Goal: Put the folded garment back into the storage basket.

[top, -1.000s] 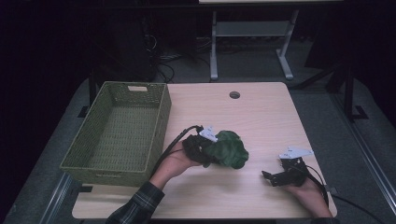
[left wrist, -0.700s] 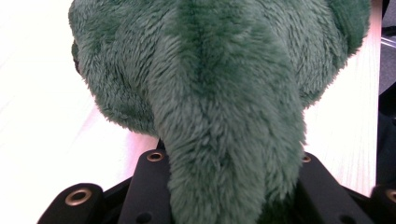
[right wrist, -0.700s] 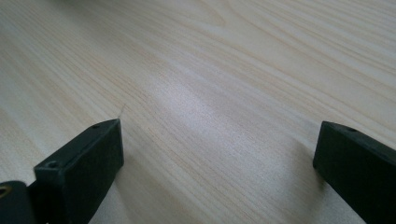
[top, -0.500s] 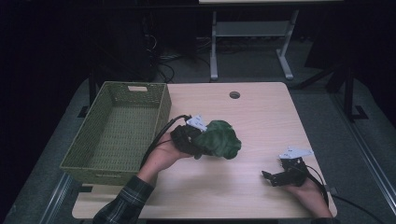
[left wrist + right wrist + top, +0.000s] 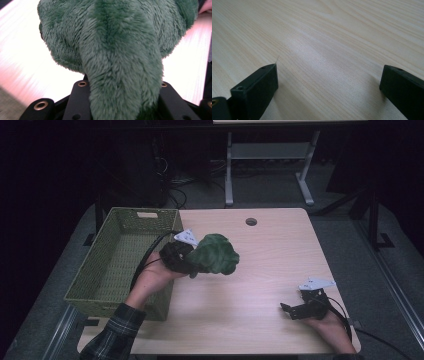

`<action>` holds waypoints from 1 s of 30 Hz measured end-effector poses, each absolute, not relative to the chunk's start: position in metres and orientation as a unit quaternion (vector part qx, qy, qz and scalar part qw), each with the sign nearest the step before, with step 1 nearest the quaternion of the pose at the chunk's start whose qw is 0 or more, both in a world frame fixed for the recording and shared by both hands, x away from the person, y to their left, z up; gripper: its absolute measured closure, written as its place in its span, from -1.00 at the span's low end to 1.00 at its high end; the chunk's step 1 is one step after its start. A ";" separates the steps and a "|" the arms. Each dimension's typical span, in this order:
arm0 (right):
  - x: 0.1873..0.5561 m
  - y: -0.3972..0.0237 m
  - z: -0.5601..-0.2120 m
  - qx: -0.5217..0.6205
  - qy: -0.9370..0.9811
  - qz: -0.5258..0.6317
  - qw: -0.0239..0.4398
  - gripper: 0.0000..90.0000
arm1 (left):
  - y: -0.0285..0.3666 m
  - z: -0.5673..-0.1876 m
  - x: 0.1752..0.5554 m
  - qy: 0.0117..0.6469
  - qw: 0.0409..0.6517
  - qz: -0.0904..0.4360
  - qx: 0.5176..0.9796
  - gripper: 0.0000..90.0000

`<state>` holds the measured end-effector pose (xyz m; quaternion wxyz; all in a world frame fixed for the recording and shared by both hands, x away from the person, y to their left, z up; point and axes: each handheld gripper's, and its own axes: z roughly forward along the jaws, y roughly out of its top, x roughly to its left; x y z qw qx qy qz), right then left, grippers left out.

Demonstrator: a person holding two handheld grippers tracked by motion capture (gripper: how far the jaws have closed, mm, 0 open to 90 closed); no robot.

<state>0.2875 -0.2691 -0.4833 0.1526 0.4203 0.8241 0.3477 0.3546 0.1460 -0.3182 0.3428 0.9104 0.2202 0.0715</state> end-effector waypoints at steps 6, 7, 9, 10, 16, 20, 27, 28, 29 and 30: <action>0.288 -0.269 -0.483 0.420 0.824 0.348 0.153 -0.97 | 0.168 -0.312 0.358 0.241 0.340 0.085 0.905 0.45; 0.288 -0.269 -0.483 0.420 0.824 0.348 0.153 -0.97 | 0.172 -0.310 0.358 0.245 0.340 0.087 0.904 0.45; 0.288 -0.269 -0.483 0.420 0.824 0.348 0.153 -0.97 | 0.180 -0.309 0.359 0.253 0.341 0.092 0.901 0.45; 0.288 -0.269 -0.483 0.420 0.824 0.348 0.153 -0.97 | 0.183 -0.308 0.359 0.257 0.342 0.093 0.899 0.44; 0.288 -0.269 -0.483 0.420 0.824 0.348 0.153 -0.97 | 0.204 -0.304 0.360 0.275 0.345 0.107 0.891 0.44; 0.288 -0.269 -0.483 0.420 0.824 0.348 0.153 -0.97 | 0.220 -0.303 0.361 0.291 0.347 0.118 0.884 0.44; 0.288 -0.269 -0.483 0.420 0.824 0.348 0.153 -0.97 | 0.249 -0.301 0.361 0.316 0.355 0.136 0.869 0.44; 0.288 -0.269 -0.483 0.420 0.824 0.348 0.153 -0.97 | 0.252 -0.302 0.361 0.320 0.355 0.138 0.867 0.45; 0.288 -0.269 -0.483 0.420 0.824 0.348 0.153 -0.97 | 0.256 -0.302 0.361 0.325 0.353 0.140 0.866 0.44; 0.288 -0.269 -0.483 0.420 0.824 0.348 0.153 -0.97 | 0.259 -0.304 0.361 0.328 0.353 0.143 0.865 0.44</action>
